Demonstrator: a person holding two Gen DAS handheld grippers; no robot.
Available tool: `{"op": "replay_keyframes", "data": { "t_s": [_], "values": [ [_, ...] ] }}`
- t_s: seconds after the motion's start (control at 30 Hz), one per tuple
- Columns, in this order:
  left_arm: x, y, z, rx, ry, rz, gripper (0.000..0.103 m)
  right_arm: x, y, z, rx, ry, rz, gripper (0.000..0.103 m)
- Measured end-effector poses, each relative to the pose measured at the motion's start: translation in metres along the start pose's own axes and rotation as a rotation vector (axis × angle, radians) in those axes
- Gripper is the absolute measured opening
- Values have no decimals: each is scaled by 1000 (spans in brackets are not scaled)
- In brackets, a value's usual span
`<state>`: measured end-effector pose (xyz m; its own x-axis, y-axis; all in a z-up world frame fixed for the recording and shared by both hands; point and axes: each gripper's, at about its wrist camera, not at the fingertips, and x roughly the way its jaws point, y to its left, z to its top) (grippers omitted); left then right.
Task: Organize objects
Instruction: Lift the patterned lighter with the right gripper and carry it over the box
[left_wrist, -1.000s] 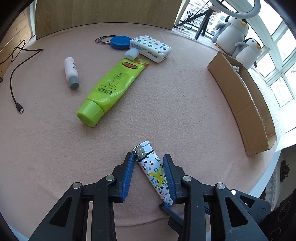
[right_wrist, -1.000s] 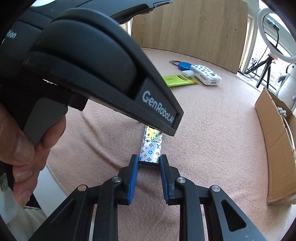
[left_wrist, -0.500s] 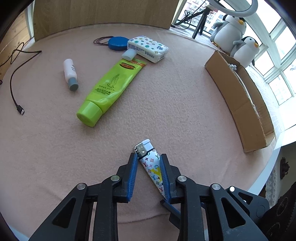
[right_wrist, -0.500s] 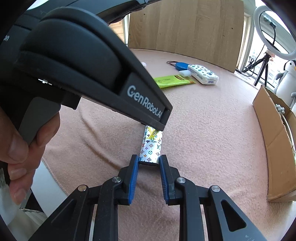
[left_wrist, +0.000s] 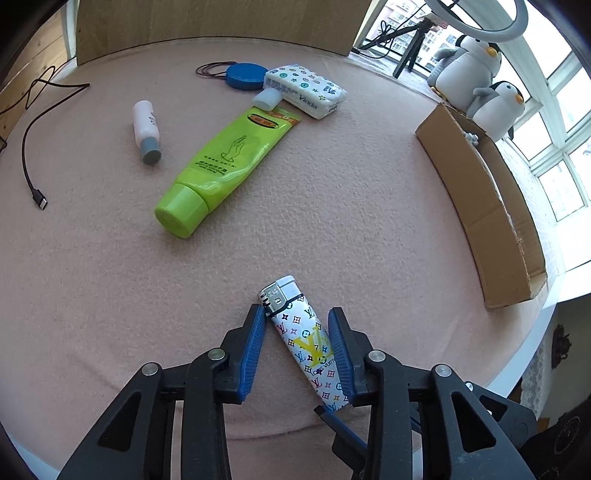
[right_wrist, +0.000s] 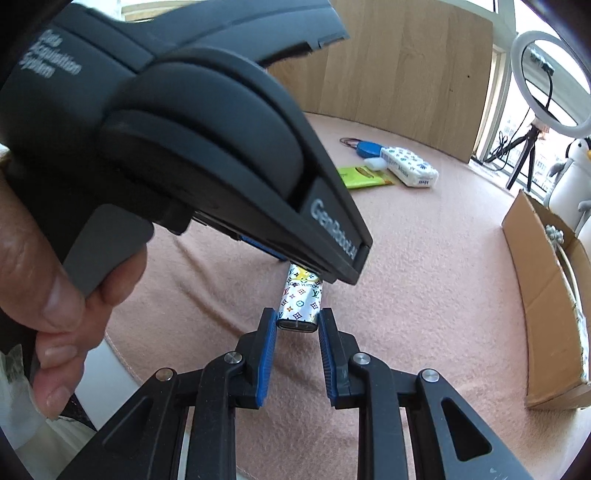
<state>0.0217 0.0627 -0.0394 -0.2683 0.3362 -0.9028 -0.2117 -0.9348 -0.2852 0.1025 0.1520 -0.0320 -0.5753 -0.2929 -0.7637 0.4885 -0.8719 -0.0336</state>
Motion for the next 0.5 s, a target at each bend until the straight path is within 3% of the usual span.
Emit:
{"op": "replay_keyframes", "data": {
  "t_s": [0.5],
  "values": [
    [-26, -9, 11, 19, -63, -11, 37, -14, -3, 10, -18, -47, -34, 21]
  ]
}}
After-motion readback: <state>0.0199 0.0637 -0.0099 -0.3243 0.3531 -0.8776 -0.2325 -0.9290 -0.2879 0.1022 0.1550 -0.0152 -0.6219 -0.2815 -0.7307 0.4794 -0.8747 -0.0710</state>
